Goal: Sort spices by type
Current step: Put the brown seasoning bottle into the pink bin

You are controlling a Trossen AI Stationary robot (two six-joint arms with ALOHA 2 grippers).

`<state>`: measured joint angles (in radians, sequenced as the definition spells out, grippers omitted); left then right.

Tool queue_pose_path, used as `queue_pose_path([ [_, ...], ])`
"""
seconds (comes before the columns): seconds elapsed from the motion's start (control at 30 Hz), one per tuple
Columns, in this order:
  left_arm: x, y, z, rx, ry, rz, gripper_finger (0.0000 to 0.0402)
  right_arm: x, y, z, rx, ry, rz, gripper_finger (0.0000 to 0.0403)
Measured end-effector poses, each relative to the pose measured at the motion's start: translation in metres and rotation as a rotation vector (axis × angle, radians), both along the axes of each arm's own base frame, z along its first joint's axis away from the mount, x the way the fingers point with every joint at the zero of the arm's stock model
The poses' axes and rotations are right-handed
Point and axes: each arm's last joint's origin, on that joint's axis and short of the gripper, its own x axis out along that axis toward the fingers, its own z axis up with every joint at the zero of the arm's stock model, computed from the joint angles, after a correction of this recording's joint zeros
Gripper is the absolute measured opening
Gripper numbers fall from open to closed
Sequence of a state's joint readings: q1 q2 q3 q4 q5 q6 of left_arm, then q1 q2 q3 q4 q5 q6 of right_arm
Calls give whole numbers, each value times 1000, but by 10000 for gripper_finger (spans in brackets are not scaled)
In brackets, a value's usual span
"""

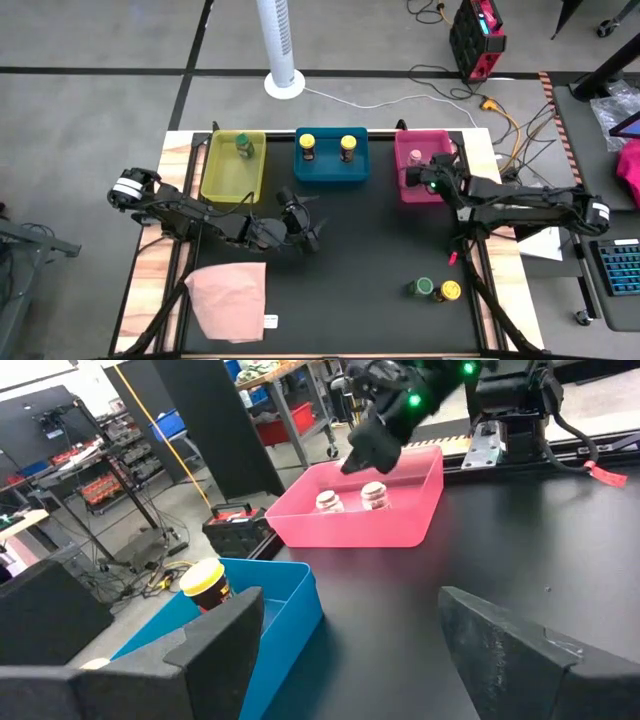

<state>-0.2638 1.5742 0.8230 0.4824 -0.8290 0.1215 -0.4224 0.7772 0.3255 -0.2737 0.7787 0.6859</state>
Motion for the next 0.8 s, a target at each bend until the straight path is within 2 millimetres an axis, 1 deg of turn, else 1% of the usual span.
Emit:
queue_pose_path([
  [0.07,0,0,0,-4,-3,1,283,-2,-2,9,57,64,-42,149],
  [0.13,0,0,0,-6,-5,1,283,-2,-4,18,117,116,-65,85],
  [0.17,0,0,0,-6,-6,1,283,-2,-6,21,145,134,-67,53],
  [0.2,0,0,0,-7,-8,1,283,-2,-8,23,175,151,-66,31],
  [0.3,0,0,0,-8,-10,1,283,1,-16,22,263,176,-64,18],
  [0.43,0,0,0,-8,-9,0,283,2,-25,6,340,265,-91,10],
  [0.6,0,0,0,-6,-8,0,283,5,-29,-10,398,338,-105,9],
  [0.8,0,0,0,-1,-5,-1,283,10,-32,-12,412,318,-79,9],
])
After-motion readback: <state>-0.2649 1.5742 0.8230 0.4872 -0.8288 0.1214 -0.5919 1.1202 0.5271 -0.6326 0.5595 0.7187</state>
